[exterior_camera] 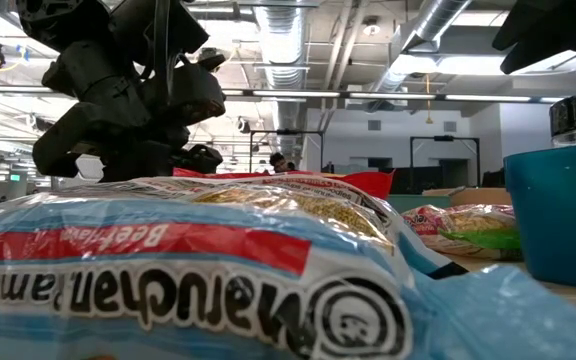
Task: Pick & Place Food Item
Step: Put the orange noodle pack into the transparent bin
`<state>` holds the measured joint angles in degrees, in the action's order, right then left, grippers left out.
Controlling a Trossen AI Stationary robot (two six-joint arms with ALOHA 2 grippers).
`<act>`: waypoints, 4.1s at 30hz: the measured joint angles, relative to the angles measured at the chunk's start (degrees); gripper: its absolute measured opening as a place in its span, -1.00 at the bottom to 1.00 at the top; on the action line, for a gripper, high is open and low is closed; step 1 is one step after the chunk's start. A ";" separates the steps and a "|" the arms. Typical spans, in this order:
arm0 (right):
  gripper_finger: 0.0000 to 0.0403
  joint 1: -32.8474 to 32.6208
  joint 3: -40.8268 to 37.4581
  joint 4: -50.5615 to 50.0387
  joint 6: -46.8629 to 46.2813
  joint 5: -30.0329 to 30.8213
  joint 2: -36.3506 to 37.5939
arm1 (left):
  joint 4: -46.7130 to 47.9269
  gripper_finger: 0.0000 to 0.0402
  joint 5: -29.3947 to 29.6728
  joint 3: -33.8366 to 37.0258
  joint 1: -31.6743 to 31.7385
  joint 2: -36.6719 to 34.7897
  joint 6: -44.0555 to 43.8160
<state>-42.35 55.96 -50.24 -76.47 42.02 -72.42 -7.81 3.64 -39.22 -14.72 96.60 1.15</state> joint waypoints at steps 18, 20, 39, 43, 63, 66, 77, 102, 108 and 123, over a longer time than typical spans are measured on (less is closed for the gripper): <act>-0.20 0.01 0.00 0.00 -0.02 0.01 0.00 | 0.04 -0.72 0.96 0.00 0.00 0.00 0.08; -0.20 0.01 0.01 0.01 -0.02 0.02 0.00 | 0.04 -0.78 0.98 0.00 0.00 0.00 0.09; -0.20 0.01 0.00 -0.04 0.41 0.05 0.00 | -1.68 -1.00 2.02 0.02 0.00 0.00 -0.09; -0.20 0.01 0.00 -0.08 0.57 0.68 0.00 | -1.98 -1.00 3.55 0.02 0.00 0.00 -0.09; -0.20 0.04 0.00 -0.45 3.61 6.11 0.00 | -3.44 -1.00 5.40 0.02 0.15 -13.44 0.09; -0.20 0.06 0.00 -0.44 3.58 6.10 0.00 | -3.20 -1.00 5.39 0.02 0.15 -15.65 0.09; -0.20 0.39 0.00 -0.26 3.27 5.99 0.00 | 0.28 -1.00 10.23 0.02 0.15 -24.49 1.93; -0.20 3.95 0.00 -0.24 8.11 6.05 0.00 | 11.81 -1.00 28.22 0.00 0.93 -46.68 16.29; -0.20 3.93 0.00 -0.24 8.09 6.05 0.00 | 15.23 -1.00 31.25 0.00 5.56 -51.57 17.07; -0.20 3.91 0.00 -0.23 8.05 6.05 0.00 | 26.78 -1.00 31.86 0.00 21.56 -56.17 17.04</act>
<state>-38.44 55.96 -50.47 -68.42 48.07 -72.42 18.97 35.50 -39.22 6.84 40.42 18.19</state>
